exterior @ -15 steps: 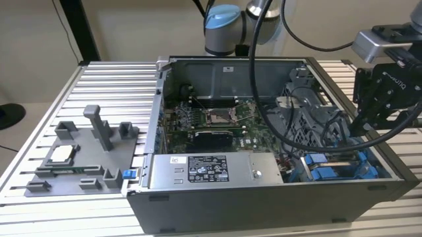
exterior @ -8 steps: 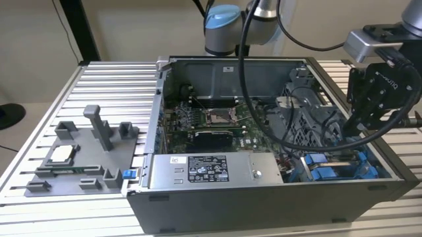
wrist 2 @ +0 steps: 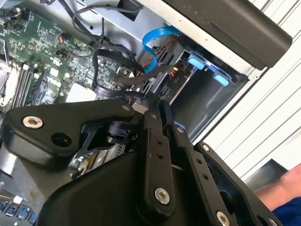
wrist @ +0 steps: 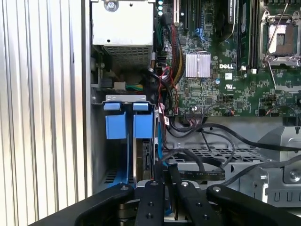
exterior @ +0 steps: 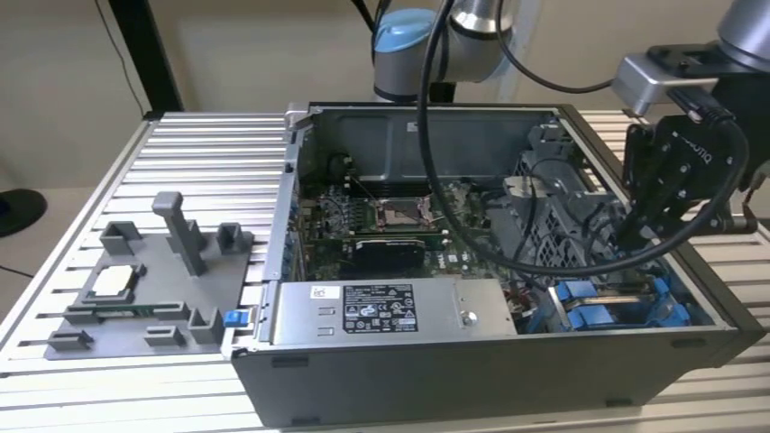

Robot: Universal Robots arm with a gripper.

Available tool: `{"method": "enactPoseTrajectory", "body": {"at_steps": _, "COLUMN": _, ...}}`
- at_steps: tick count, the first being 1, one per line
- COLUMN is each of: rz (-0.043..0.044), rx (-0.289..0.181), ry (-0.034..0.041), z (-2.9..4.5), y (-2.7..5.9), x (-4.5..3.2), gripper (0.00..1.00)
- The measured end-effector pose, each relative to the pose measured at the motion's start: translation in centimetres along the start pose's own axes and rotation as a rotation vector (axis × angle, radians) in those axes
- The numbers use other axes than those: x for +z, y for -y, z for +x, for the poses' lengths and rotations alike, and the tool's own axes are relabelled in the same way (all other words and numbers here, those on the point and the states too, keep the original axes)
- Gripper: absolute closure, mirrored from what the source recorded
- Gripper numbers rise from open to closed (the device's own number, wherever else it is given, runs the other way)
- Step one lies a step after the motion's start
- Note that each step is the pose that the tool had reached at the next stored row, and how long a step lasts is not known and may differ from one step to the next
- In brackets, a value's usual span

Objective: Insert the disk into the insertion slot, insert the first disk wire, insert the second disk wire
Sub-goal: 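Insert the second disk wire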

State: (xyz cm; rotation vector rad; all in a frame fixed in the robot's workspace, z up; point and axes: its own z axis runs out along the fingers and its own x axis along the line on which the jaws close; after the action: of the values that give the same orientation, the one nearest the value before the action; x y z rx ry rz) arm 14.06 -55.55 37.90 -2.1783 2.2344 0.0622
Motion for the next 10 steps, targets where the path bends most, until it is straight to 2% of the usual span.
{"method": "enactPoseTrajectory", "body": {"at_steps": 10, "rz": 0.0000, "rx": 0.000, "ry": -0.0002, "z": 0.27, "y": -0.06, "x": 0.01, "gripper": 1.00}}
